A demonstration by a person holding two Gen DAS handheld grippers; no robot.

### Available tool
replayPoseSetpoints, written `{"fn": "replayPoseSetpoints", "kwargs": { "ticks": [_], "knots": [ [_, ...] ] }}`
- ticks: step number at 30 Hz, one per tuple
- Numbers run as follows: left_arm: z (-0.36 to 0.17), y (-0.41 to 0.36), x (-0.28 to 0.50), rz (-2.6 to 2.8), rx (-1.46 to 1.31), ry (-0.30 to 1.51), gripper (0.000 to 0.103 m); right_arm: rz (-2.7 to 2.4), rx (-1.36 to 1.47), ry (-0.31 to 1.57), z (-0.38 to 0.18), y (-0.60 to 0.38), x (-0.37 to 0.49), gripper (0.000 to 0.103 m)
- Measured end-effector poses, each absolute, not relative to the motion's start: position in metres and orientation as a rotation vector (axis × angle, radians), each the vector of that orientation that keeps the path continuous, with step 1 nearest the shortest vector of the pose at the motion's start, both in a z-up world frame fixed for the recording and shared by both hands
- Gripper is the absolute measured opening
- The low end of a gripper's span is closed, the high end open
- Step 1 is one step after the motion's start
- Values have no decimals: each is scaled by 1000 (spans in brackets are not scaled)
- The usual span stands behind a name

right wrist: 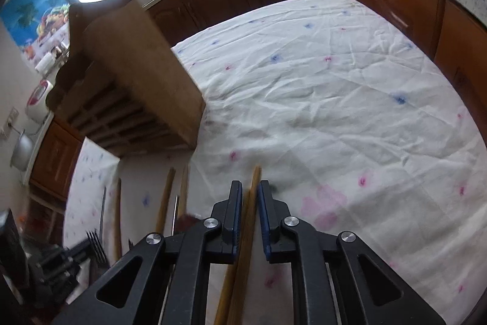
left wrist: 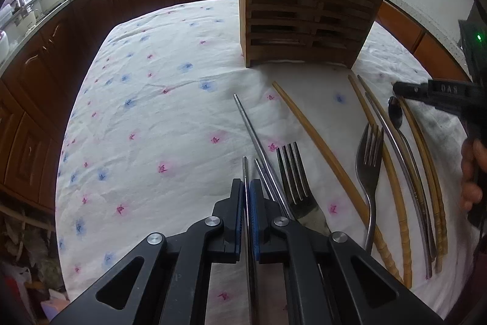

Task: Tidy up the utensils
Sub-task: 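Lift both held chopsticks off the cloth toward the wooden holder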

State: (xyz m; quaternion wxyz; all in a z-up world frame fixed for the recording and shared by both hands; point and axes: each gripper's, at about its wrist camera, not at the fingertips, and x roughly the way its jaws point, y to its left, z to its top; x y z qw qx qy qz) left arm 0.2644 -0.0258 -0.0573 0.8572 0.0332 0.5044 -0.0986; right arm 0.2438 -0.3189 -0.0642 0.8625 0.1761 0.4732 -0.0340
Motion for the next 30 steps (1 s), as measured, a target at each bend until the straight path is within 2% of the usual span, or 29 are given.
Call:
{"fn": "replayPoseSetpoints", "kwargs": {
  "ticks": [7, 12, 30],
  "knots": [
    [-56, -27, 264, -216, 69, 1046, 3, -102, 227, 994, -64, -303, 251, 7],
    [-47, -15, 257, -232, 10, 1037, 2, -50, 301, 935, -52, -304, 238, 4],
    [57, 37, 173, -326, -135, 797, 2, 113, 329, 663, 56, -271, 154, 4]
  ]
}}
